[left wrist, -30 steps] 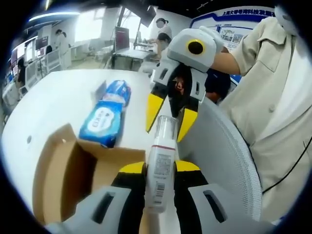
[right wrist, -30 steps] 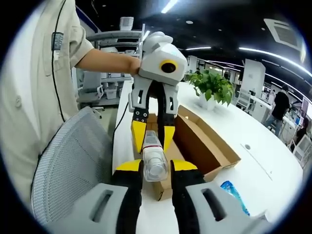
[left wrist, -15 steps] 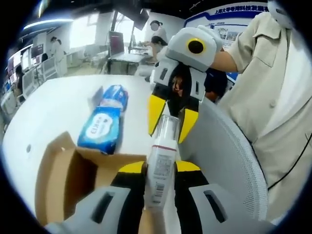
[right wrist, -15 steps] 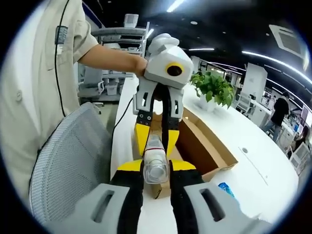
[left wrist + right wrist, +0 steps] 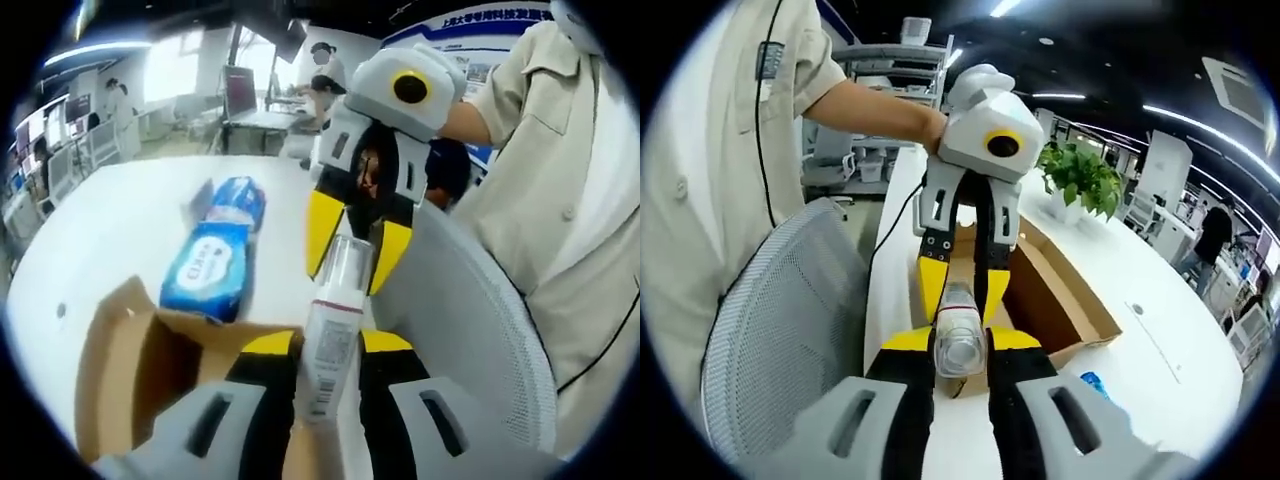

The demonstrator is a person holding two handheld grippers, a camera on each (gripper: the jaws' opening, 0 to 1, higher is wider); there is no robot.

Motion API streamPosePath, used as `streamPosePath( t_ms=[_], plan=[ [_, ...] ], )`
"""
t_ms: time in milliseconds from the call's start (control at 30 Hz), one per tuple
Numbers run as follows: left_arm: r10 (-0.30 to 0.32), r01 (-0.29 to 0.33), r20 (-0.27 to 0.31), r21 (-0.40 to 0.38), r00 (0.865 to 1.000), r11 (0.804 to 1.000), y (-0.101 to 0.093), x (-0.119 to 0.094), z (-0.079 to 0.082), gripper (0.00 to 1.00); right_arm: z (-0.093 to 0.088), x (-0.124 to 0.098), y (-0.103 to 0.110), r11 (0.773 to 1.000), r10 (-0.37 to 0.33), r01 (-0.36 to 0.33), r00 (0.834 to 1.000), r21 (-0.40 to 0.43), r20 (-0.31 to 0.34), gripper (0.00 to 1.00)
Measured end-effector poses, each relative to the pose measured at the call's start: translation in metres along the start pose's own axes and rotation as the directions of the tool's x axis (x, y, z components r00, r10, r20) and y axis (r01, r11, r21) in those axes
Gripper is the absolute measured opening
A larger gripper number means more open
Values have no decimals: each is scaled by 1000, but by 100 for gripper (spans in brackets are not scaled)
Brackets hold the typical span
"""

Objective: Operate the shoe box by opening the lid, removing the specified soft item, and placing it in the target area until the item is outside and the box remains undamaged.

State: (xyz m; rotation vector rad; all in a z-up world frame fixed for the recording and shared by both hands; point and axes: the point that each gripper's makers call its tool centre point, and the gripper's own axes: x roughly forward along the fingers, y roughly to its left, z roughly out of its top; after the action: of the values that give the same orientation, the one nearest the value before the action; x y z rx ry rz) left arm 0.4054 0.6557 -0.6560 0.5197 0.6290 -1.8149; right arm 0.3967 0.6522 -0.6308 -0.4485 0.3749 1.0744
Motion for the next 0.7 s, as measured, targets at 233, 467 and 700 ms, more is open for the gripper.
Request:
streamPosePath(
  t_ms=[233,467,700],
  plan=[
    [54,-55,46,14,997,998,7,-4,8,34,0,-5,1,1000,5,-6,1000,-23,-9,16],
    [108,-109,82,1,991,994,15,-11,12,44,-5,-11,-4,1000,-10,9,1000,-23,-24,16],
    [159,-157,98,-33,982,987,23,-18,8,53,-4,-21,-16,999,-25,24,999,-21,-36,16]
  ],
)
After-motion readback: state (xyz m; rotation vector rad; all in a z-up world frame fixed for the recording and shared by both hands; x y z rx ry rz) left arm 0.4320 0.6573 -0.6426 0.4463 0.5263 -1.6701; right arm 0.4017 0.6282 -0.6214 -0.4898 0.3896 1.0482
